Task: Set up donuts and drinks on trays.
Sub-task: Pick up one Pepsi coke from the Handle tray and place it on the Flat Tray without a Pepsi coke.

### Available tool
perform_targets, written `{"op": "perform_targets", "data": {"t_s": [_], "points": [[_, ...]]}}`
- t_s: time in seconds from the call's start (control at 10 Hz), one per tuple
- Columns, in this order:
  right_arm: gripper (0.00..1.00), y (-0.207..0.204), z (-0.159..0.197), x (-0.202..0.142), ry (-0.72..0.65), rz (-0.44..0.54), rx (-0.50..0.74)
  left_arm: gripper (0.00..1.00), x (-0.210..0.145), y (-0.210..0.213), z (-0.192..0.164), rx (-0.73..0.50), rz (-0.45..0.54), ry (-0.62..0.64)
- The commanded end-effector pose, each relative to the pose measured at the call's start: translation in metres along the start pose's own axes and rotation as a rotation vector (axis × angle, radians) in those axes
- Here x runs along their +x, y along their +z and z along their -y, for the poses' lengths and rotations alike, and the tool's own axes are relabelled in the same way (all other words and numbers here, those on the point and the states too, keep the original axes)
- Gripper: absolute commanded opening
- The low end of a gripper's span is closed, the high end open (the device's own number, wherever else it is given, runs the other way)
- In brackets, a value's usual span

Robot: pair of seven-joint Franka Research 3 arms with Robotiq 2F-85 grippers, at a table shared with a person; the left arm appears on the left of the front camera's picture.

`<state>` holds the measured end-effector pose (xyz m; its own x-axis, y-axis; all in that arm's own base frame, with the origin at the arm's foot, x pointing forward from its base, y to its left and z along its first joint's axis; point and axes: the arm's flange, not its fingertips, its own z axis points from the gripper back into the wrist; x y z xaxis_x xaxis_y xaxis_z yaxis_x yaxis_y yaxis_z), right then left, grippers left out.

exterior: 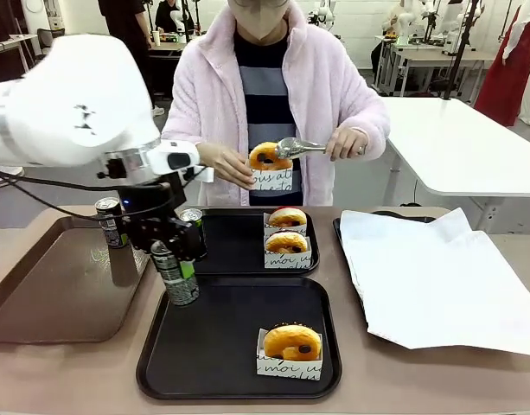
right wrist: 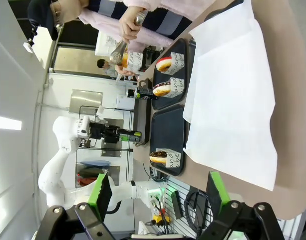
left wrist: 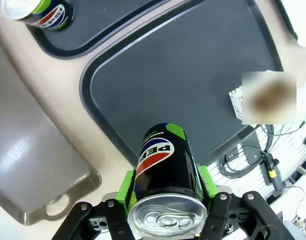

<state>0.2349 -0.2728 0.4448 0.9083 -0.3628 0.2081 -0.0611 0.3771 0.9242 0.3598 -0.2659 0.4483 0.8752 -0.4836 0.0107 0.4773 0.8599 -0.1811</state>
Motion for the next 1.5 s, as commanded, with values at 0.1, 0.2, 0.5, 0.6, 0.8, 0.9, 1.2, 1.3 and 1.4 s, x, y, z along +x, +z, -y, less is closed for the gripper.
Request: {"op": "perform_targets", "data": {"t_s": [0.1, 0.2, 0.5, 0.6, 0.8, 0.9, 1.2, 1.3, 1.4], "points": [[1.00, 0.001, 0.001, 0.000, 0.017, 0.006, 0.019, 0.59, 0.036, -0.024, 0.019, 0.120, 0.003, 0.027], [1.00, 0.001, 0.001, 0.000, 0.017, 0.006, 0.019, 0.59, 0.043, -0.035, 0.024, 0.148, 0.008, 0.030], [1.00, 0.001, 0.001, 0.000, 0.017, 0.006, 0.019, 0.59, 0.026, -0.039, 0.025, 0.200, -0.050, -0.011], [1.00, 0.001, 0.001, 0.000, 0.017, 0.006, 0.019, 0.59, -0.018, -0.014, 0.022, 0.172, -0.078, -0.108], [1.00, 0.001, 0.001, 0.000, 0.017, 0.006, 0.019, 0.59, -0.085, 0.008, 0.012, 0.130, -0.060, -0.179], [1.00, 0.001, 0.001, 0.000, 0.017, 0.006, 0.019, 0.59, -0.090, 0.007, 0.008, 0.141, -0.064, -0.175], [1.00, 0.001, 0.001, 0.000, 0.017, 0.006, 0.019, 0.59, -0.079, 0.001, 0.006, 0.136, -0.042, -0.144], [1.00, 0.001, 0.001, 0.000, 0.017, 0.006, 0.019, 0.59, -0.066, -0.003, 0.006, 0.144, -0.017, -0.137], [1.00, 0.001, 0.001, 0.000, 0.017, 0.006, 0.019, 0.59, -0.054, -0.017, 0.010, 0.153, 0.001, -0.119]]}}
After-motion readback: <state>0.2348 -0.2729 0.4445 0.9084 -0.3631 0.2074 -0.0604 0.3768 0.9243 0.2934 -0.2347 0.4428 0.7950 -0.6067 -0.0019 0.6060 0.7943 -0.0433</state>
